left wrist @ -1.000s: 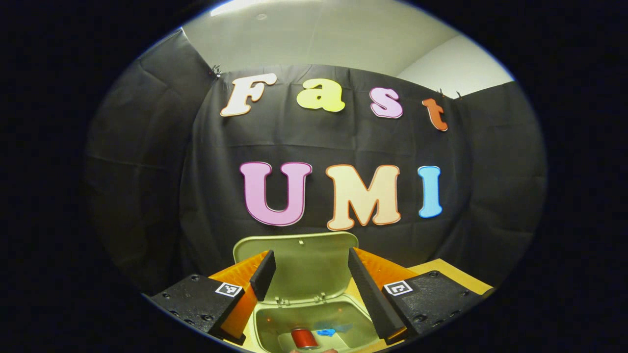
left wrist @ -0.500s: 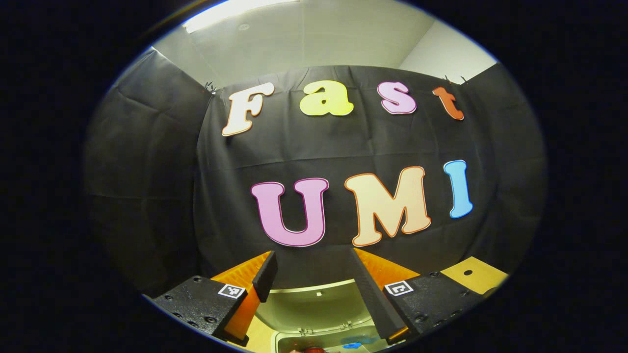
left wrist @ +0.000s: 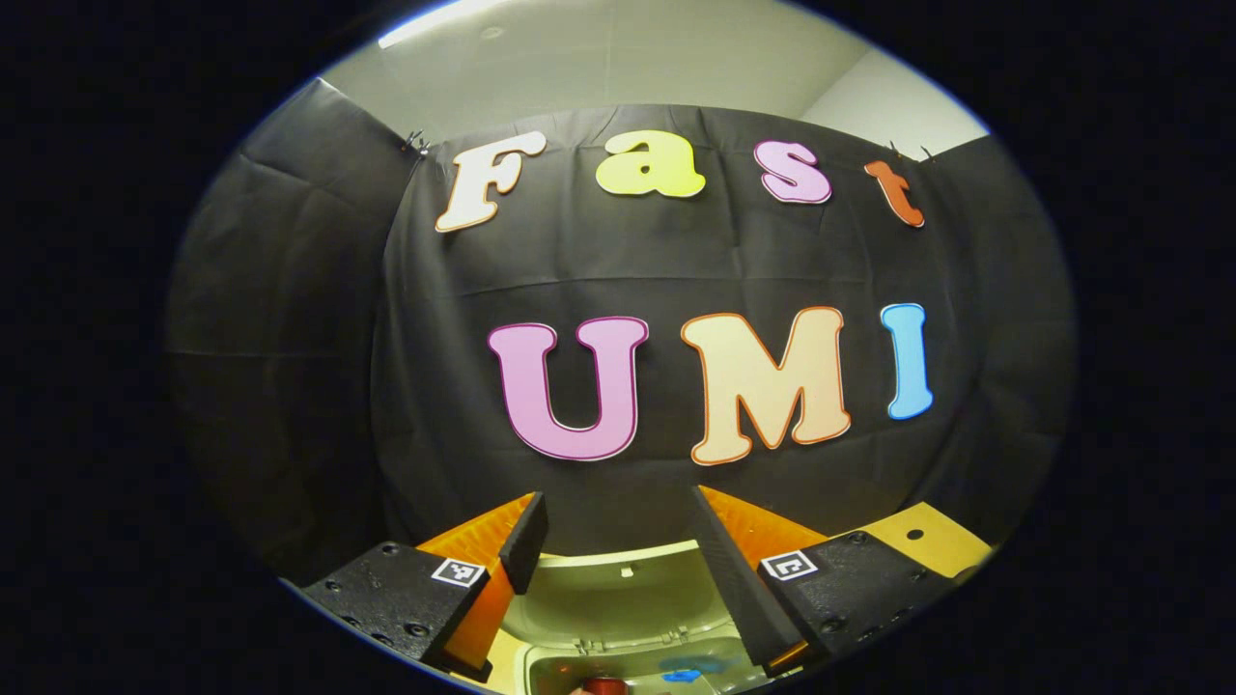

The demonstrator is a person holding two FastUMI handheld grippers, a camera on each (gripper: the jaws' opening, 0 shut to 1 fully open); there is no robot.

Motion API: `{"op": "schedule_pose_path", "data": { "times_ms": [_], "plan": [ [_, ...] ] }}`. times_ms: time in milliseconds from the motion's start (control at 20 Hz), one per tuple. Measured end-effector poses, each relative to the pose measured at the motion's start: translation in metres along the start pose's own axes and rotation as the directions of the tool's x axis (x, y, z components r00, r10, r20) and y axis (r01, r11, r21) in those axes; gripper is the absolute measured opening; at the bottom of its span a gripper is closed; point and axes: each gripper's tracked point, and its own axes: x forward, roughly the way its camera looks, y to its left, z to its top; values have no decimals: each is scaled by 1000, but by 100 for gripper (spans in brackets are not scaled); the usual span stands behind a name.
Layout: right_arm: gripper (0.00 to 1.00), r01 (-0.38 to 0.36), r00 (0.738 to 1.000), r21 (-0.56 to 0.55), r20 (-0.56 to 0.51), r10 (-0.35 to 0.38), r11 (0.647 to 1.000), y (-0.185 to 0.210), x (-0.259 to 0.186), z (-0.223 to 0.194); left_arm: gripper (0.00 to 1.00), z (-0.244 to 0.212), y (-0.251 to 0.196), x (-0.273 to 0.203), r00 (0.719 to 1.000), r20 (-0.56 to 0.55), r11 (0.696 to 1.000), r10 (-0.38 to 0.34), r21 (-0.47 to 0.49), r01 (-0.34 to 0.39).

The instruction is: Press the lid of the desktop garbage bin to open it, pick up the crumpled paper on the desktop and throw it into the bin, then pick up the pop can on the desktop and drop it into the bin, and finally close the garbage bin lid.

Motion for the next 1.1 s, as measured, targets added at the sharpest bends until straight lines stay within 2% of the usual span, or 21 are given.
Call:
{"op": "schedule_pose_path", "data": {
  "times_ms": [200, 250, 400, 600, 1000, 1100],
  "plan": [
    [98, 1, 1000, 5, 2, -1, 1000, -1, -2, 0, 92, -7, -8, -29, 999, -1, 999, -42, -6, 42],
    [98, -1, 1000, 5, 1, 1, 1000, 0, -2, 0, 88, -11, -9, -37, 999, -4, 999, -49, -13, 49],
    [98, -9, 1000, 3, 12, 9, 1000, 3, -4, 4, 92, -22, -19, -65, 996, 18, 995, -93, -24, 93],
    [98, -24, 1000, 10, 19, 24, 1000, 8, -3, 5, 88, -44, -26, -91, 991, 35, 992, -126, -28, 127],
    [98, -25, 1000, 10, -1, 25, 1000, 8, 1, 0, 90, -103, -42, -118, 984, 2, 983, -180, -28, 180],
    [98, -26, 1000, 11, 0, 26, 1000, 7, 0, -1, 88, -121, -40, -120, 986, -18, 986, -167, -35, 166]
  ]
}}
